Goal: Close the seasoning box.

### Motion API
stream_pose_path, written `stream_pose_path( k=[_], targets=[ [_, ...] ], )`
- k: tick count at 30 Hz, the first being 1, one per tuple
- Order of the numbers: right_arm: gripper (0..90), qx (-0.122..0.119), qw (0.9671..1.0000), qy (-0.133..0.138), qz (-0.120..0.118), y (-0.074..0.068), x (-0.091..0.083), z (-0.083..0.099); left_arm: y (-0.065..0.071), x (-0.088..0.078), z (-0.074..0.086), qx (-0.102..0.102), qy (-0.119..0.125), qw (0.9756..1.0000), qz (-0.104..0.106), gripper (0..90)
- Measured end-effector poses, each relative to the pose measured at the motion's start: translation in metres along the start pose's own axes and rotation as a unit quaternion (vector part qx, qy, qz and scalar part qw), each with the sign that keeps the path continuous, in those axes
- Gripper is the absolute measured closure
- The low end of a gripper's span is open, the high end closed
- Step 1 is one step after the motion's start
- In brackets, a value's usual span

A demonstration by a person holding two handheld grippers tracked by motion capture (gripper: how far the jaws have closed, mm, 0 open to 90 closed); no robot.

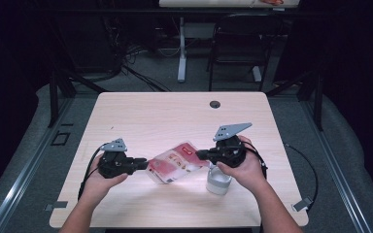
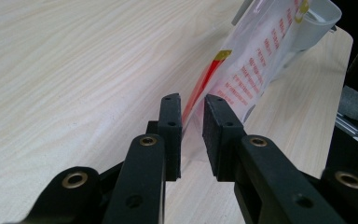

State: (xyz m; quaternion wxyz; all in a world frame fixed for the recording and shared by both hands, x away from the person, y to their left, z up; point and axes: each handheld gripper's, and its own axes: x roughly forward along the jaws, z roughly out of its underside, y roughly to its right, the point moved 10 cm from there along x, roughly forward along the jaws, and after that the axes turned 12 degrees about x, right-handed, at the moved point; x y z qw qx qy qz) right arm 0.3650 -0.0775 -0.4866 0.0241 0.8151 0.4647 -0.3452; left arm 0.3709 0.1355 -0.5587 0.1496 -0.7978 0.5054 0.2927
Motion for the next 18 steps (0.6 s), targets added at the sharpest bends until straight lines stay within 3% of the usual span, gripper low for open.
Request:
stream_pose_path(
  k=[1,4,6,18],
  targets=[
    [90.0,0.0,1.0,0.0,0.0,-0.001,0.001,-0.001,0.001,0.0,0.002,0.002,-0.006,1.0,0.007,77.5],
    [90.0,-0.005,1.0,-0.001,0.001,-0.002,0.003,-0.003,0.0,0.003,0.004,-0.002,-0.008,1.0,0.0,77.0],
    [90.0,-0.008,1.0,0.001,0.003,-0.002,0.003,-0.006,0.002,0.005,0.005,-0.002,-0.007,0.9999,0.011,77.0],
    [90.0,-0.022,0.9997,0.0,0.01,-0.008,0.008,-0.012,0.003,0.015,0.015,-0.013,-0.012,0.9998,0.011,76.5]
  ],
)
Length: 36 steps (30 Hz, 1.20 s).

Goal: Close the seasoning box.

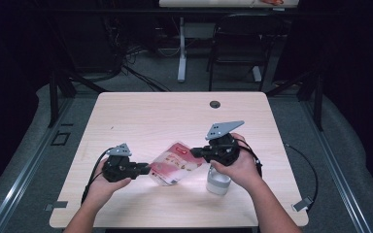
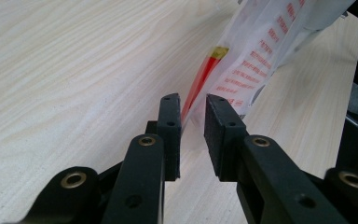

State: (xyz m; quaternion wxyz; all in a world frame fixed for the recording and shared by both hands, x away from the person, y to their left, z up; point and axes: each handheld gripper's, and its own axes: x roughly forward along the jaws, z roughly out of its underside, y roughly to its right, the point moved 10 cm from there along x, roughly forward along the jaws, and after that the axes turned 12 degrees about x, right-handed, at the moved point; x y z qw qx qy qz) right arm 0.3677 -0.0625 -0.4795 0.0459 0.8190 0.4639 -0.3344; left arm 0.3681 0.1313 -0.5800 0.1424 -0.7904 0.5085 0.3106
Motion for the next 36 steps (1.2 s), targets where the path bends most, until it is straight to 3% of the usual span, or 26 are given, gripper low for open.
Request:
stream_pose_path(
  k=[12,21,29,31,33,36],
  targets=[
    [89.5,0.009,0.9998,0.008,-0.015,-0.005,0.004,-0.004,0.0,0.002,0.005,-0.006,0.005,1.0,0.001,74.8],
    [88.0,0.016,0.9992,0.021,-0.031,-0.01,0.009,-0.01,0.0,0.001,0.009,0.0,-0.007,0.9999,-0.008,73.2],
    [87.1,0.009,0.9987,0.022,-0.044,-0.019,0.016,-0.016,-0.002,0.001,0.014,0.0,-0.021,0.9997,-0.012,70.5],
    [87.1,0.005,0.9986,0.022,-0.047,-0.021,0.018,-0.017,-0.003,0.0,0.014,-0.002,-0.019,0.9998,-0.009,68.8],
    [87.3,0.003,0.9986,0.021,-0.049,-0.023,0.02,-0.017,-0.002,-0.002,0.012,-0.013,-0.002,0.9999,-0.001,65.9],
    [87.3,-0.005,0.9986,0.019,-0.05,-0.025,0.022,-0.018,-0.003,-0.008,0.009,-0.01,0.011,0.9999,-0.006,60.7]
  ],
)
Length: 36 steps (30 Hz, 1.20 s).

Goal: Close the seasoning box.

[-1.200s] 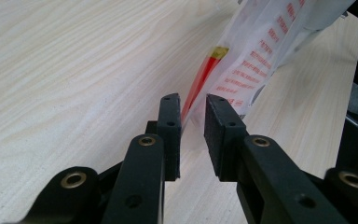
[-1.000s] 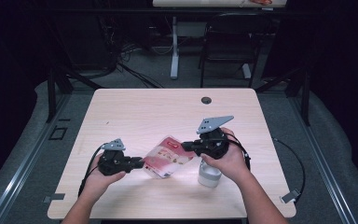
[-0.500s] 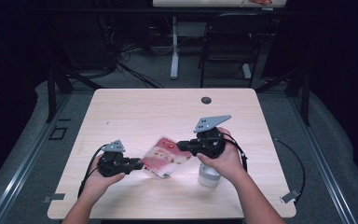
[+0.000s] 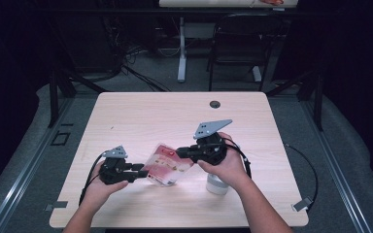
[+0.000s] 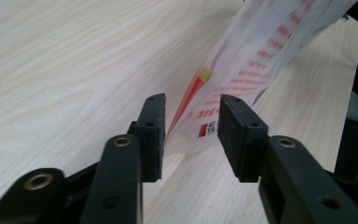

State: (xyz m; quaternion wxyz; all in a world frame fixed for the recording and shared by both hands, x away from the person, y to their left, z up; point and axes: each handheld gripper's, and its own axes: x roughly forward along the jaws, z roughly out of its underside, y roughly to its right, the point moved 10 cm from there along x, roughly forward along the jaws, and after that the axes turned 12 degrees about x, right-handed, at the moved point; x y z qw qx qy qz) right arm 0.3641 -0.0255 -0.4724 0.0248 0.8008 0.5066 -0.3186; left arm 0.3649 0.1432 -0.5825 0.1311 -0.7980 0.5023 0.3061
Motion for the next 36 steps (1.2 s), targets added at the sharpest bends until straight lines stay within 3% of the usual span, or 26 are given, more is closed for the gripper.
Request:
stream_pose_path(
  k=[8,14,20,29,36],
  targets=[
    [86.5,-0.01,0.9999,-0.004,-0.007,-0.009,0.009,-0.005,0.001,-0.009,-0.004,0.009,0.009,0.9998,-0.012,60.7],
    [85.9,-0.013,0.9998,-0.007,-0.015,-0.014,0.017,-0.009,0.006,-0.01,-0.009,0.014,0.016,0.9998,-0.001,58.8],
    [82.9,-0.012,0.9997,-0.006,-0.022,-0.02,0.025,-0.012,0.003,-0.014,-0.01,0.019,0.022,0.9996,-0.007,52.0],
    [75.1,-0.01,0.9987,0.005,-0.049,-0.037,0.038,-0.024,-0.001,-0.021,-0.009,0.012,0.033,0.9993,-0.011,48.5],
    [73.0,-0.019,0.9984,0.006,-0.054,-0.045,0.04,-0.027,-0.004,-0.026,-0.007,0.004,0.04,0.9991,-0.015,47.8]
  ],
)
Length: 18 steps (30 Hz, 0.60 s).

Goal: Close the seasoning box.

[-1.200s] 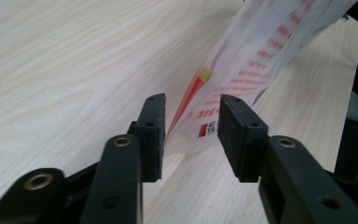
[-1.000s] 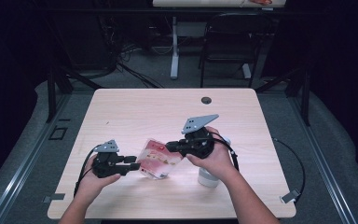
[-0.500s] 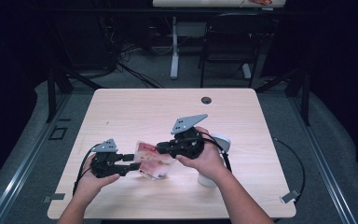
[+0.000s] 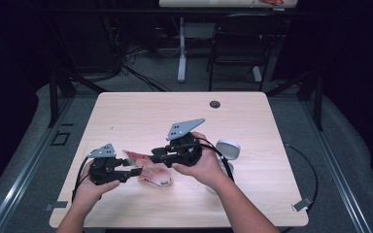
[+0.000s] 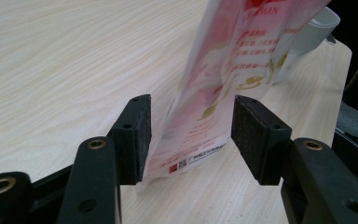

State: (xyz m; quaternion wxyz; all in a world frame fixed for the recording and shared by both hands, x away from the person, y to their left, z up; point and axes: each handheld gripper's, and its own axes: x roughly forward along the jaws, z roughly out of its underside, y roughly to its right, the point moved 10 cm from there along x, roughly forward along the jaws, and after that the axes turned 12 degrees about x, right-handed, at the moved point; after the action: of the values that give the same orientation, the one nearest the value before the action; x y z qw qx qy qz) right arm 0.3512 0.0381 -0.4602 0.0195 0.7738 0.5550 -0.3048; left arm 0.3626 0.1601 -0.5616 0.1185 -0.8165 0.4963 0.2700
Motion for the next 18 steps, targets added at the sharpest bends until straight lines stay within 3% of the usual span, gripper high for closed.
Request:
stream_pose_path(
  k=[15,18],
  targets=[
    [56.5,0.015,0.9994,0.03,0.007,0.004,-0.018,-0.005,-0.009,-0.007,0.007,-0.006,-0.006,0.9998,-0.015,44.4],
    [53.4,0.012,0.999,0.037,0.021,0.008,-0.024,-0.005,-0.012,-0.01,0.01,-0.009,-0.005,0.9998,-0.019,44.5]
  ],
)
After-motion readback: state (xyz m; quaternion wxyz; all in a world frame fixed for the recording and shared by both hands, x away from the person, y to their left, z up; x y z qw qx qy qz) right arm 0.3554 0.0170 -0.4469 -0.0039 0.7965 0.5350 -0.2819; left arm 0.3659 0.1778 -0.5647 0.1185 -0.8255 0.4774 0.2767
